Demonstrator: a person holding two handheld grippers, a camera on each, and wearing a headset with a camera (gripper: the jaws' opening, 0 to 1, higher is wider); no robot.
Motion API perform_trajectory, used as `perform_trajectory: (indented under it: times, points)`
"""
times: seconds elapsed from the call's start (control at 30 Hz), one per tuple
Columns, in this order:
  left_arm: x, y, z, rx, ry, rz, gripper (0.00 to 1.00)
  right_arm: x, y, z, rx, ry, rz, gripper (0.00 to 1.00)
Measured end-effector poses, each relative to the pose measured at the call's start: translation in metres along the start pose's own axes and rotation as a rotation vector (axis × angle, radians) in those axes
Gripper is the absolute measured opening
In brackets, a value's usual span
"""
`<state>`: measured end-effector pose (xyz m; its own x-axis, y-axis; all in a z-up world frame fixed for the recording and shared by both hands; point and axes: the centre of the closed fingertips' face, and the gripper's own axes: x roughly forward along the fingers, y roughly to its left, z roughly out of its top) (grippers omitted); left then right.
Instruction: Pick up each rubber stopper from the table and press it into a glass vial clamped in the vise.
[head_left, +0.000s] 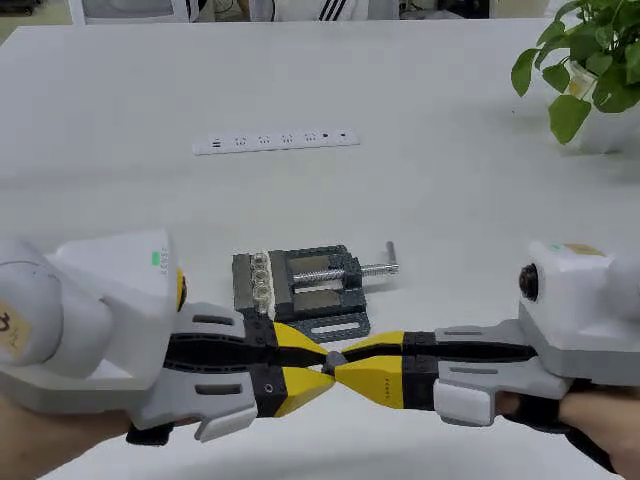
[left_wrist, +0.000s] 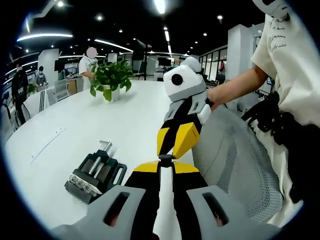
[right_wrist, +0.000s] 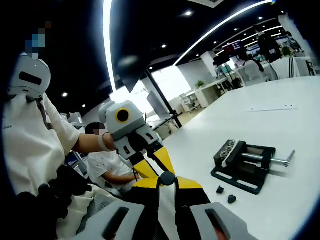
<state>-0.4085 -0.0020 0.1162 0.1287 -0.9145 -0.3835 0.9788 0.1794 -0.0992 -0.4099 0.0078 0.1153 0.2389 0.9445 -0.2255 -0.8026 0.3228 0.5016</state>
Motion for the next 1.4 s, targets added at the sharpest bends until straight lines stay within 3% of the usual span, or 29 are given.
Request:
perform_trajectory:
  times: [0.33,0.5,0.53,0.63,0.67,0.83,0.97,1.13,1.4]
  points:
    - [0.001,-0.005,-0.004,-0.004,0.019,-0.01,0.05,0.001,0.002,-0.005,-0.041,0.029,0.007,0.06]
    - [0.003,-0.006,-0.008,0.004,0.042,-0.01,0.04,0.002,0.003,-0.011,-0.106,0.062,0.004,0.07]
    - [0.002,-0.005,-0.009,0.003,0.051,-0.009,0.04,0.002,-0.002,-0.014,-0.157,0.087,-0.019,0.09]
    - [0.002,-0.003,-0.013,0.002,0.062,-0.003,0.04,0.001,-0.002,-0.015,-0.166,0.103,-0.026,0.28]
    - [0.001,-0.002,-0.014,-0.002,0.066,-0.003,0.04,0.001,-0.003,-0.014,-0.179,0.111,-0.033,0.29]
    - [0.0,0.0,-0.017,0.016,0.093,0.001,0.04,-0.003,-0.006,-0.012,-0.313,0.193,-0.034,0.21]
    - [0.0,0.0,-0.021,0.043,0.128,-0.013,0.04,-0.002,-0.003,-0.013,-0.423,0.287,0.001,0.2]
    - [0.0,0.001,-0.025,0.078,0.162,-0.02,0.04,0.0,-0.006,-0.017,-0.551,0.398,0.007,0.17]
    - [0.001,0.004,-0.028,0.099,0.183,-0.023,0.04,0.01,-0.007,-0.019,-0.566,0.441,0.027,0.14]
